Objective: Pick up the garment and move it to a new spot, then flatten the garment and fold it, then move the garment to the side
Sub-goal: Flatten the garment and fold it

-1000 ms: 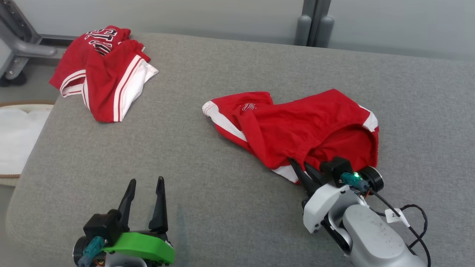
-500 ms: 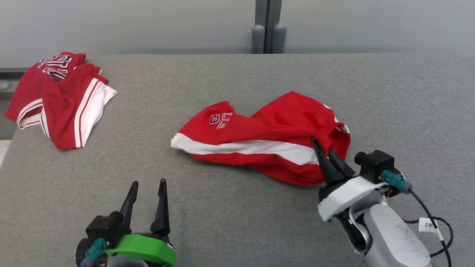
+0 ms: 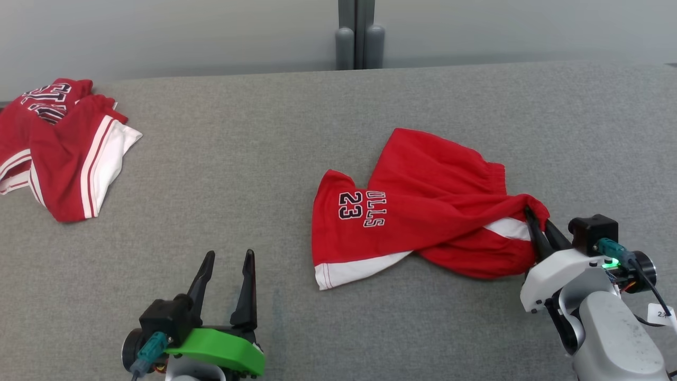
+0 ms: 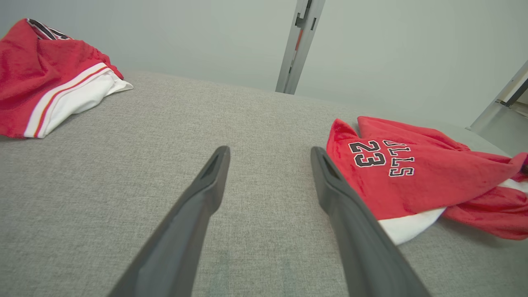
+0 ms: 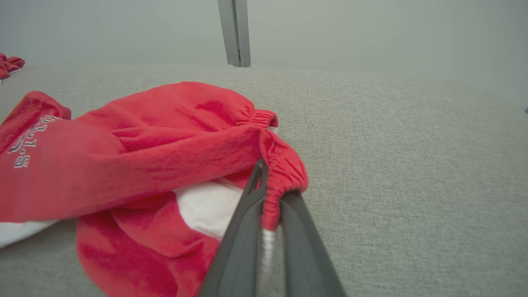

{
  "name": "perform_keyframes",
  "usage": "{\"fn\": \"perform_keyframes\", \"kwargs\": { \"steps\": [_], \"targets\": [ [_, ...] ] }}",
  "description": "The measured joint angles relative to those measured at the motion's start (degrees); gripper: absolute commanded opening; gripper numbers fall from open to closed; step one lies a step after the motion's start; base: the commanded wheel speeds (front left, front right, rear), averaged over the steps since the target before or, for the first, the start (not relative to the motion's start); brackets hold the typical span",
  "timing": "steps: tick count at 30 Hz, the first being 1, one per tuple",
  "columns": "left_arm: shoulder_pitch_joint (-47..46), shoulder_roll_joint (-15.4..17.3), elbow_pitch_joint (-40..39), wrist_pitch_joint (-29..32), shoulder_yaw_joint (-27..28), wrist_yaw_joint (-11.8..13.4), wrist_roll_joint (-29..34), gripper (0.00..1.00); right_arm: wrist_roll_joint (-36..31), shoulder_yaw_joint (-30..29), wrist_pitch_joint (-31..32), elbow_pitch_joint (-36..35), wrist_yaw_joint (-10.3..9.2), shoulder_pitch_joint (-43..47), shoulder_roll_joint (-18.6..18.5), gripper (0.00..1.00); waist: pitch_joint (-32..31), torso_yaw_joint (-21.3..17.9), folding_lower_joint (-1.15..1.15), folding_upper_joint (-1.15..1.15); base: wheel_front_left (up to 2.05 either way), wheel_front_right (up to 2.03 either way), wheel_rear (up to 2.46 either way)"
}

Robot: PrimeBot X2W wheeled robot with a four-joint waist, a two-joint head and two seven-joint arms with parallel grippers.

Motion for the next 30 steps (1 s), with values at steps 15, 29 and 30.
{"fn": "perform_keyframes", "kwargs": {
  "steps": [15,29,30],
  "targets": [
    [-0.05,0.00,-0.48,0.00,-2.34,0.31,-1.20,1.00,-4.14,-1.62,-3.64,0.53,0.00,5.11,1.22,1.00,-1.27,-1.58,0.00,0.00,0.00,0.00,0.00],
    [1.36,0.00,-1.65,0.00,-3.32,0.78,-1.78,1.00,-8.94,-2.12,-3.78,-13.91,0.00,9.81,3.44,1.00,-5.65,-2.74,0.00,0.00,0.00,0.00,0.00],
    [1.44,0.00,-1.64,0.00,-3.23,0.81,-1.78,1.00,-8.49,-1.79,-3.79,-14.35,0.00,10.14,3.47,1.00,-5.86,-2.60,0.00,0.00,0.00,0.00,0.00]
  ]
}}
